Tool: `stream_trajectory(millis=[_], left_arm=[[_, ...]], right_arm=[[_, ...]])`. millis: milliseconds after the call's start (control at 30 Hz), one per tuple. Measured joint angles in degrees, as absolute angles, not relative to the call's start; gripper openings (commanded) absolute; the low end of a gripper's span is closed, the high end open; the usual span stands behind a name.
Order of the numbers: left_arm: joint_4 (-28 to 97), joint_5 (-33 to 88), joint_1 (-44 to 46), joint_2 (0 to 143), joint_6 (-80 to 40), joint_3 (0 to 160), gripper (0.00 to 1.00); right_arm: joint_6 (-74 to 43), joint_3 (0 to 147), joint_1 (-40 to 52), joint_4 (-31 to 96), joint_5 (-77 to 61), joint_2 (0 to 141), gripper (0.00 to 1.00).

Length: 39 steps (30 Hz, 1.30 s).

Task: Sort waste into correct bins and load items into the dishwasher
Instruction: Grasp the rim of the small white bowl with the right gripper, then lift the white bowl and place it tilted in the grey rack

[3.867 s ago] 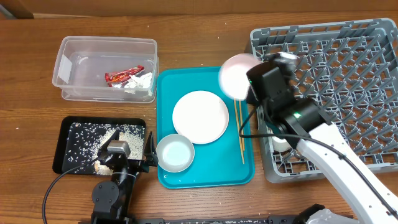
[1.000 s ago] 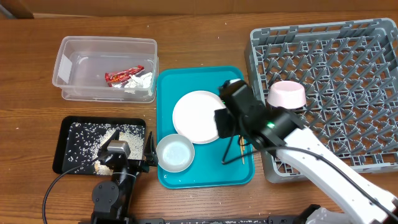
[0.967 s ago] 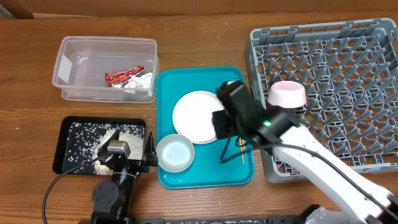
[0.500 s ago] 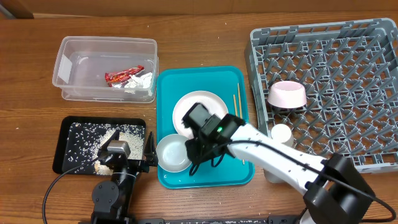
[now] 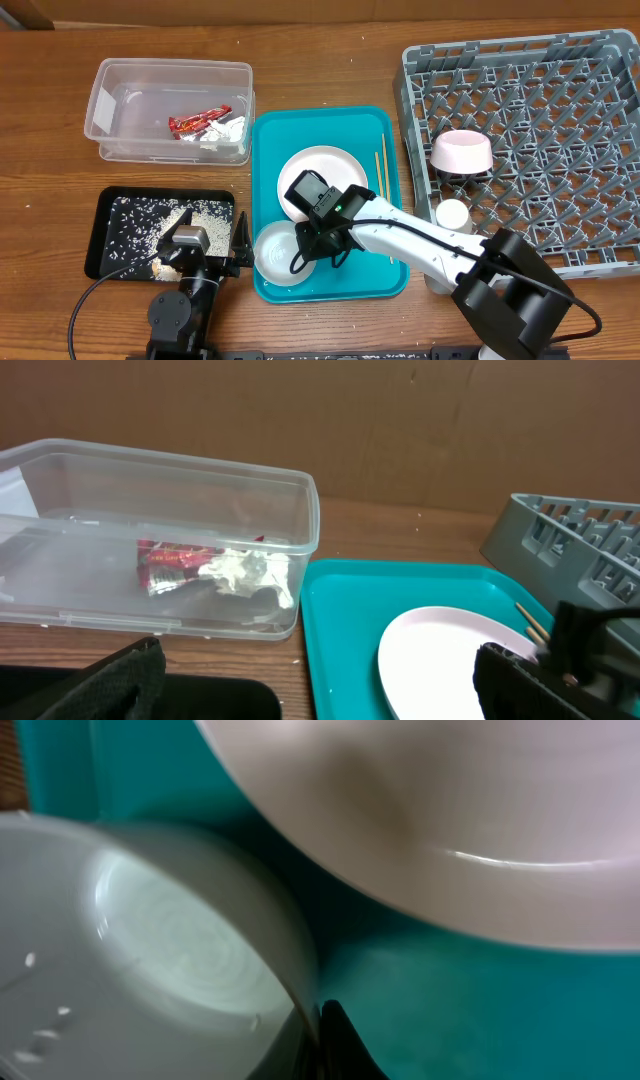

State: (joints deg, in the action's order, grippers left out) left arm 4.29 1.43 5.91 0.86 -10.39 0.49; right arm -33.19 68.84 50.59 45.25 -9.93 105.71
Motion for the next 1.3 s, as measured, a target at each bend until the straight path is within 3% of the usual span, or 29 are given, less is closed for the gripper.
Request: stream_trajectory(millis=[233, 500, 600, 767, 933, 1100, 1300], left_arm=[[4.3, 1.4, 5.9, 0.9, -10.4, 0.5, 1.00], [4.3, 1.4, 5.9, 0.9, -10.4, 0.5, 1.00], [4.3, 1.4, 5.9, 0.9, -10.4, 0.5, 1.00], [4.3, 1.4, 5.9, 0.9, -10.4, 0.5, 1.00], [4.3, 1.4, 5.9, 0.9, -10.4, 0.5, 1.00], [4.3, 1.4, 5.9, 0.9, -10.4, 0.5, 1.00], [4.3, 1.4, 5.9, 0.9, -10.4, 0.5, 1.00]], right_arm=[[-34.2, 71.2, 50.0, 55.7, -1.0, 102.3, 0.04], [-34.3, 73.5, 48.3, 55.9, 21.7, 82.2, 0.04], [-34.3, 73.7, 44.6, 55.2, 31.3, 77.2, 0.04], [-34.1, 73.8, 31.0, 47.3, 45.6, 76.1, 0.04], [-26.8, 73.8, 17.6, 35.1, 45.6, 79.2, 0.04], [-4.5, 73.9, 8.4, 28.2, 30.2, 84.7, 0.04], [8.0, 73.8, 5.3, 25.1, 26.6, 87.7, 0.04]])
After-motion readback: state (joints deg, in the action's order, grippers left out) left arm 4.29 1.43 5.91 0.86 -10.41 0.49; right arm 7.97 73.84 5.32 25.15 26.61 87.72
